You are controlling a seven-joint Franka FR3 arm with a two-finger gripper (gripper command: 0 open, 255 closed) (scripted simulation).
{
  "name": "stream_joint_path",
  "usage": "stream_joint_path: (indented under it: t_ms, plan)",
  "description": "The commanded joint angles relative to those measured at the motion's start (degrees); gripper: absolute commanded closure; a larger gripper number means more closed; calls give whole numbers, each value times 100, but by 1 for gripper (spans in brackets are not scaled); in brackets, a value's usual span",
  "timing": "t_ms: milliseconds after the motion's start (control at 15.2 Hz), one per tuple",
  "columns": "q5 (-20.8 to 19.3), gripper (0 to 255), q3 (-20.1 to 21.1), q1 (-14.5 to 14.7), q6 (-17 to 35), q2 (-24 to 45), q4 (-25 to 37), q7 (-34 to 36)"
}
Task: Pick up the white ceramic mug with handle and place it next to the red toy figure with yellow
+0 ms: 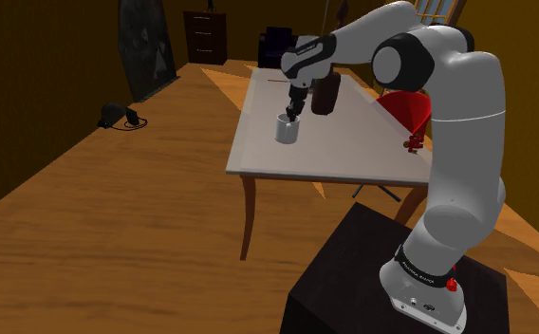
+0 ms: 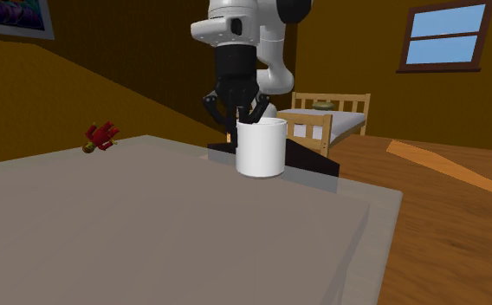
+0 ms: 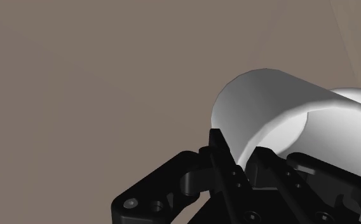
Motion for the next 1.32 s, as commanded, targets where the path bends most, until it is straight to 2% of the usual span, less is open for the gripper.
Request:
stream_joint_path:
  t_ms: [0,1254]
  plan:
    - [-20,255,-11,-3,-142,-36,108,17]
    - [-147,255,-76,-50,-1492,-257,1258,155]
